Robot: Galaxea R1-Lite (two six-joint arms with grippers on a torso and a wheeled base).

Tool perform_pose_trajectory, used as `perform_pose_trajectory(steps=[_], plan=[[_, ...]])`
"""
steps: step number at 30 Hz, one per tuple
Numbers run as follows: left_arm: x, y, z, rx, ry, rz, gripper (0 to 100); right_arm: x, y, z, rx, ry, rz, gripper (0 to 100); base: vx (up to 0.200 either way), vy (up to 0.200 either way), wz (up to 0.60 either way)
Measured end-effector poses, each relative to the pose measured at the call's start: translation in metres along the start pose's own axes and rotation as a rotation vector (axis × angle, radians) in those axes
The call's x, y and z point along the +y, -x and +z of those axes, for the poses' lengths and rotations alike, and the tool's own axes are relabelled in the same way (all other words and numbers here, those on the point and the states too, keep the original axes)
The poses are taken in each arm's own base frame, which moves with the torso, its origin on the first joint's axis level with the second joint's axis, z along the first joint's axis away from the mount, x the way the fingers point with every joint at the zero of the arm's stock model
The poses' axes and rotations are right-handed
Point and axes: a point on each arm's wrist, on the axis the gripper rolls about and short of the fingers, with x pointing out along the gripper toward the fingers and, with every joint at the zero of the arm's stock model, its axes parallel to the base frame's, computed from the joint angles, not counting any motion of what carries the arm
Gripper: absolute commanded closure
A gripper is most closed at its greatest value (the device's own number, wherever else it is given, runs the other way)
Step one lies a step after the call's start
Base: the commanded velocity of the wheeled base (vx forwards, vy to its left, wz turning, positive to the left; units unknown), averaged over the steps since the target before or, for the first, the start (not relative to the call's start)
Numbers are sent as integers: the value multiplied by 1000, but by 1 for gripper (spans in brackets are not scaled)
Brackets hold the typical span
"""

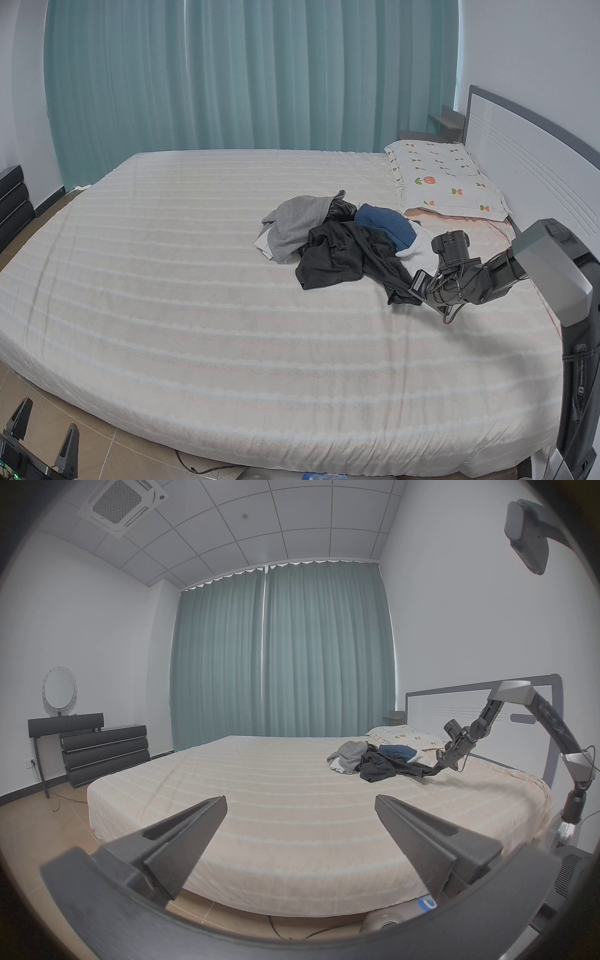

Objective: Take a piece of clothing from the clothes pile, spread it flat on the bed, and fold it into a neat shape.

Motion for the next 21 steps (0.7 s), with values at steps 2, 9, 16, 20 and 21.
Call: perform_pose_trajectory(steps=[2,9,16,20,21], plan=[[0,0,0,0,0,0,0,3,20,-6,27,-11,36,100,0,0,0],[0,0,0,0,0,0,0,16,98,-25,72,-18,200,100,0,0,0],[0,0,0,-1,0,0,0,37,184,-33,34,-15,432,100,0,0,0],[0,0,0,0,-1,0,0,46,228,-33,-2,-5,578,100,0,0,0],[0,0,0,-1,-3,0,0,48,235,-33,-13,-3,605,100,0,0,0]])
